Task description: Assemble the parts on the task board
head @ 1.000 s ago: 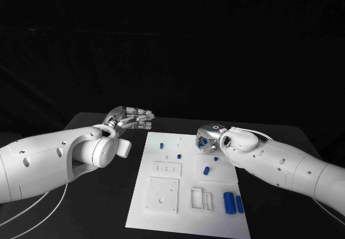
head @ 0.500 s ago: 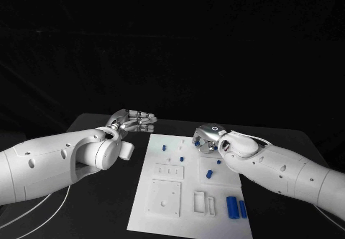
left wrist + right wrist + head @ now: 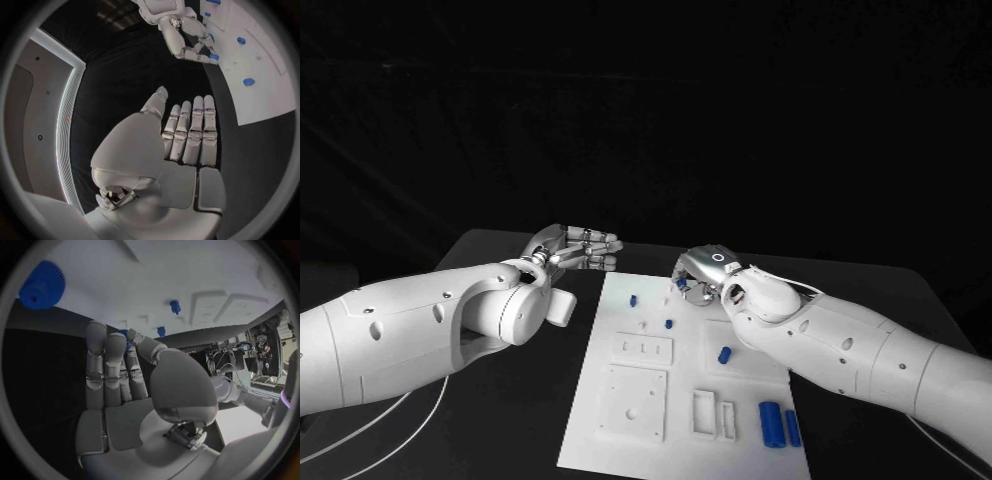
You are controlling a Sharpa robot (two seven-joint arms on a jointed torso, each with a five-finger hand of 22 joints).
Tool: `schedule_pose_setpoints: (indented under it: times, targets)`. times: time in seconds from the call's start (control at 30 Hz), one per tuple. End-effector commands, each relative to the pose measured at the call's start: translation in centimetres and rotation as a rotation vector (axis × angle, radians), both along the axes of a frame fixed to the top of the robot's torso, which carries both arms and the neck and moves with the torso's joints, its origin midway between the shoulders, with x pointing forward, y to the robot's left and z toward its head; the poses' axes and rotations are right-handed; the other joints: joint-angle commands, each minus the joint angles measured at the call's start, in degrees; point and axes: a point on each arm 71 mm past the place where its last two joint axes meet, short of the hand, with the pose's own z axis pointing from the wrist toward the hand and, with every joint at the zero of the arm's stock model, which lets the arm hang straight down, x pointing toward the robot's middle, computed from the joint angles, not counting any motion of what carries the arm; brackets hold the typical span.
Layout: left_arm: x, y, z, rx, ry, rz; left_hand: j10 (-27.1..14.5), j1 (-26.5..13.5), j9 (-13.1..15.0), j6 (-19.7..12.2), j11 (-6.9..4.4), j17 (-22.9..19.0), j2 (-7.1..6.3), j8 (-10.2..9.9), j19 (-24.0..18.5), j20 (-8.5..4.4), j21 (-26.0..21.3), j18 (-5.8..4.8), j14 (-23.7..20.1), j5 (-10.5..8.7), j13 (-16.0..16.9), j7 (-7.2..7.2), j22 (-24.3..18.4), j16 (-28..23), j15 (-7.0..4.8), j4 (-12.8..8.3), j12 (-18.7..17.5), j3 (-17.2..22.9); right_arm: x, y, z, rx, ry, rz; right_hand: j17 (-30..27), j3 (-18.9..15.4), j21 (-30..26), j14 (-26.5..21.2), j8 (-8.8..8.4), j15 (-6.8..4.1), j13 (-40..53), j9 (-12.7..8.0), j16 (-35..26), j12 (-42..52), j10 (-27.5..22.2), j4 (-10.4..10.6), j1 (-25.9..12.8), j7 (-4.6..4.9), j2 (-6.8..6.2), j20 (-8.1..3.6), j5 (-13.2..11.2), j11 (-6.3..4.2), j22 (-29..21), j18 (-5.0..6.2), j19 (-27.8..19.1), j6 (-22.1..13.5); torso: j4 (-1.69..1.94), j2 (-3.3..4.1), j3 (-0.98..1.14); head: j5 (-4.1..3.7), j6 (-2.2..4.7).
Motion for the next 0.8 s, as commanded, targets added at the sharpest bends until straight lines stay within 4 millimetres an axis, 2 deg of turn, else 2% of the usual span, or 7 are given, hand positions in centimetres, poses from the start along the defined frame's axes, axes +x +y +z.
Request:
schedule_pose_setpoints:
  times: [0.03,0.13,0.47,0.57,0.8]
  targets:
    - [0.0,-0.4,0.2,-0.002,-0.004,-0.022,-0.4,-0.7,0.1,0.1,-0.01,0.0,0.07,-0.1,-0.5,0.06,0.3,-0.66,-0.2,0.04,0.1,0.06,0.0,-0.2,-0.02,-0.1,0.1,-0.3,0.2,0.1,0.3,0.005,-0.046,-0.026,0.1,0.2,-0.3,0.1,0.19,-0.44,0.1,0.1,-0.4,0.3,2.0,0.0,0.1,0.14,-0.25,-0.14,-0.1,-1.48,0.2,-0.06,0.0,0.4,0.41,0.19,-0.13,0.07,-0.03]
    - [0.0,-0.5,0.2,-0.002,-0.004,-0.024,-0.4,-0.7,0.1,0.1,-0.01,0.0,0.07,-0.1,-0.5,0.06,0.3,-0.66,-0.2,0.04,0.1,0.06,0.0,-0.2,-0.02,-0.1,0.1,-0.3,0.2,0.4,0.3,0.007,-0.049,-0.026,0.1,0.2,-0.3,0.1,0.19,-0.44,0.1,0.1,-0.4,0.3,2.0,0.0,0.1,0.14,-0.25,-0.14,-0.1,-1.48,0.2,-0.06,0.0,0.4,0.71,0.34,-0.22,0.03,0.01]
    - [-0.2,-0.9,0.2,-0.001,-0.004,-0.032,-0.4,-0.7,0.1,0.1,-0.01,0.0,0.07,-0.1,-0.5,0.06,0.3,-0.66,-0.2,0.04,0.1,0.06,0.0,-0.2,-0.02,-0.1,0.1,-0.3,0.6,1.0,0.1,0.001,-0.045,-0.034,0.2,0.4,-1.5,0.1,0.18,-0.43,0.1,0.1,-0.5,0.3,1.9,0.1,0.1,0.16,-0.34,-0.12,-0.1,-1.44,1.5,-0.08,0.4,0.4,1.26,0.77,-0.53,-0.07,0.35]
    - [-0.2,-1.0,0.2,-0.002,-0.004,-0.035,-0.4,-0.7,0.1,0.0,0.02,0.0,0.06,-0.1,-0.5,0.10,0.4,-0.63,-0.3,0.02,0.1,0.10,-0.2,-0.2,0.01,-0.2,0.1,-0.3,0.7,1.1,0.0,-0.001,-0.042,-0.035,0.2,0.4,-1.5,0.1,0.18,-0.43,0.1,0.1,-0.5,0.3,1.9,0.1,0.1,0.16,-0.34,-0.12,-0.1,-1.44,1.5,-0.08,0.4,0.4,1.34,0.96,-0.52,-0.03,0.42]
    - [-0.2,-1.0,0.3,-0.002,-0.004,-0.038,-0.4,-0.7,0.1,0.0,0.02,0.0,0.06,-0.1,-0.5,0.10,0.4,-0.63,-0.3,0.02,0.1,0.10,-0.2,-0.2,0.01,-0.2,0.1,-0.3,0.8,1.2,-0.2,-0.010,-0.033,-0.038,0.2,0.5,-2.0,0.1,0.16,-0.41,0.1,0.1,-0.5,0.3,1.9,0.1,0.1,0.16,-0.36,-0.10,-0.1,-1.44,2.1,-0.06,0.5,0.3,1.22,0.99,-0.59,0.13,0.29]
